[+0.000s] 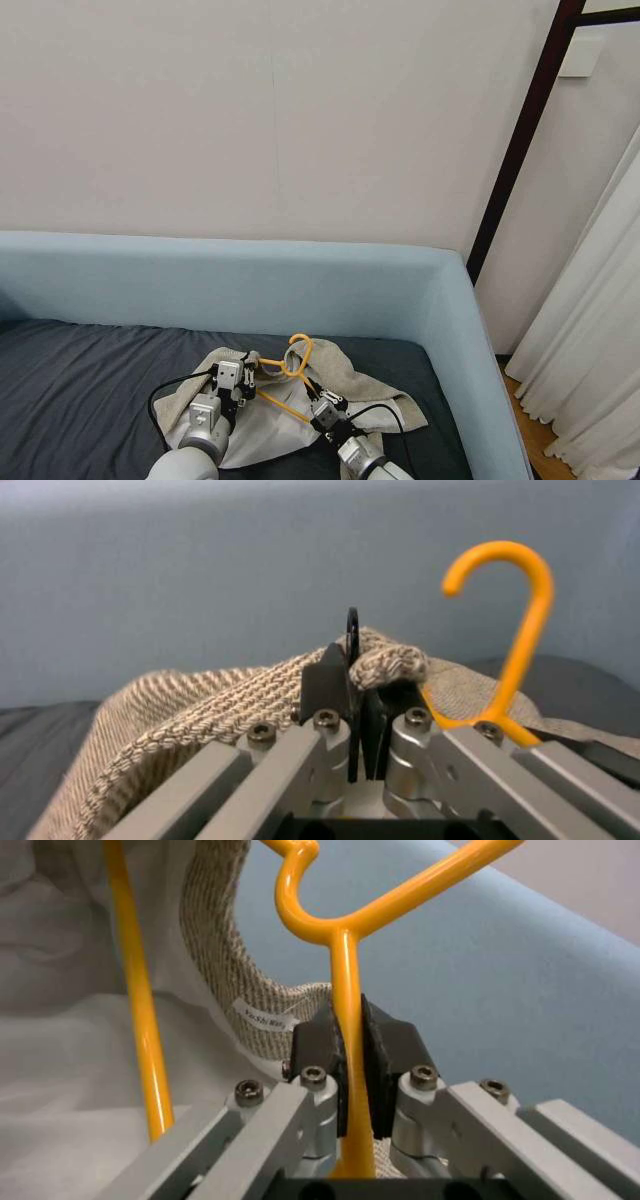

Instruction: Pick up the clothes from the sofa and hang them on the clothes hanger.

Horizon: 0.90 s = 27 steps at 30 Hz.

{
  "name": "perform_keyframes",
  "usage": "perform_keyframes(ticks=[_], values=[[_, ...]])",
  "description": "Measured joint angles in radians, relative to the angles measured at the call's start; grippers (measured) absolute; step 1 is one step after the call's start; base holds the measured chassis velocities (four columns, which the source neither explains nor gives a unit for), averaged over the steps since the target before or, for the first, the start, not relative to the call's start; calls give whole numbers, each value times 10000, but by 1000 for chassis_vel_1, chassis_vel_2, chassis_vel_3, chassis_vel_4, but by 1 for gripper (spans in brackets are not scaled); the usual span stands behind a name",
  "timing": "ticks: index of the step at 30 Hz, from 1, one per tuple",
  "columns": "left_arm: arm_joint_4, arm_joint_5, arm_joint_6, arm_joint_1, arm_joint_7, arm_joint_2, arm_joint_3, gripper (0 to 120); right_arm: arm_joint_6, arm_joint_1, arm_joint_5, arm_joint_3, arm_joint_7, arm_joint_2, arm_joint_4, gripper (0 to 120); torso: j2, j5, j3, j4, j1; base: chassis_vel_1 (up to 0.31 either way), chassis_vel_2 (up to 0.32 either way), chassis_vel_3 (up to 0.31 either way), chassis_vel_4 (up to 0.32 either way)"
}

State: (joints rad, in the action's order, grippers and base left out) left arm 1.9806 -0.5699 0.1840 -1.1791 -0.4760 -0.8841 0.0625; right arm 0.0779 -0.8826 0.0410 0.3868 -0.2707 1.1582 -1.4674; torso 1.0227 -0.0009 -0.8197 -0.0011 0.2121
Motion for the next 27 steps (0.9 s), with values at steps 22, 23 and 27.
perform_keyframes(ticks=[22, 23, 27], values=[[268, 1529, -816, -968, 560, -661, -153, 0, -404, 916, -559, 29, -487, 341, 110, 4, 0, 0, 0, -2, 0, 0, 0, 0, 0], [274, 1540, -872, -984, 594, -692, -158, 0, -390, 908, -545, 37, -487, 340, 105, 4, 0, 1, 0, -2, 0, 0, 0, 0, 0], [360, 1562, -1415, -945, 857, -820, -250, 0, -227, 817, -354, 208, -438, 376, 155, 4, 0, 1, 0, -1, 0, 0, 0, 0, 0]])
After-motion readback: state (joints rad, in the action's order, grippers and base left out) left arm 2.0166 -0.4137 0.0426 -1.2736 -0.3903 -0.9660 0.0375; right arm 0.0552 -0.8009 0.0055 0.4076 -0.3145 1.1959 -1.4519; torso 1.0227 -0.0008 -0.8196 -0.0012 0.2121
